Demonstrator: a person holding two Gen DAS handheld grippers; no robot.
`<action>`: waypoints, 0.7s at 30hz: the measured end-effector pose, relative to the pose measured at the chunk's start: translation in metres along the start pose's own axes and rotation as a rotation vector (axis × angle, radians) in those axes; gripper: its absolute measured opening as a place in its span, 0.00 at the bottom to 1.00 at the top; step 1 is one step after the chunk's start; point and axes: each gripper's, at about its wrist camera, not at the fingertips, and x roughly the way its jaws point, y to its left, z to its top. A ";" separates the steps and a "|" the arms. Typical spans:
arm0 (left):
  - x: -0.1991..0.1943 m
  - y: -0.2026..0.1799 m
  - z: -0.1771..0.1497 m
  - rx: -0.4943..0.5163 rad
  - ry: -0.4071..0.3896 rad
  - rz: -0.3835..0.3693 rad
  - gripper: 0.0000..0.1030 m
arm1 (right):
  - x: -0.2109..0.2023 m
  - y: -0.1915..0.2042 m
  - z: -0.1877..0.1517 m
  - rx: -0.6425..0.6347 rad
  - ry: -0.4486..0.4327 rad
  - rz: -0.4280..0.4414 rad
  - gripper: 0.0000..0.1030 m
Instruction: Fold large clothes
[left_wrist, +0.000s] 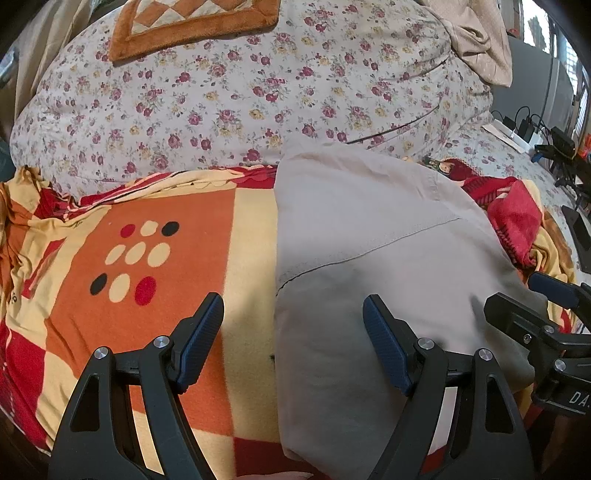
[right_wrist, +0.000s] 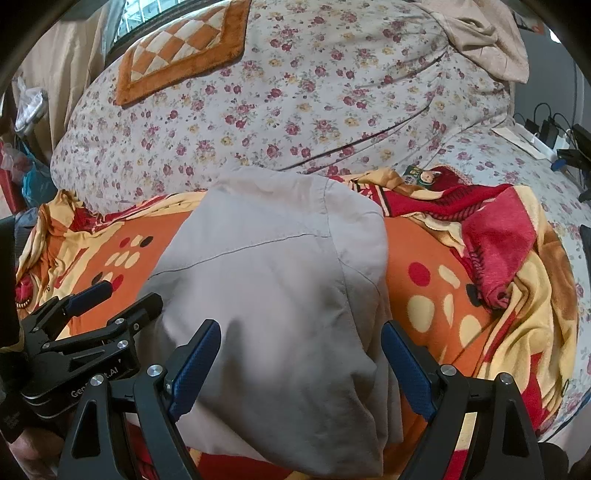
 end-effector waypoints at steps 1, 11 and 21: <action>0.000 0.000 0.000 0.001 0.000 -0.001 0.76 | 0.000 0.000 0.000 0.000 0.000 0.000 0.84; 0.000 -0.001 0.000 0.002 -0.001 0.001 0.76 | 0.000 0.000 0.001 0.002 0.004 0.002 0.84; 0.000 -0.001 0.000 0.005 -0.001 0.002 0.76 | 0.001 0.000 0.000 0.002 0.008 0.001 0.84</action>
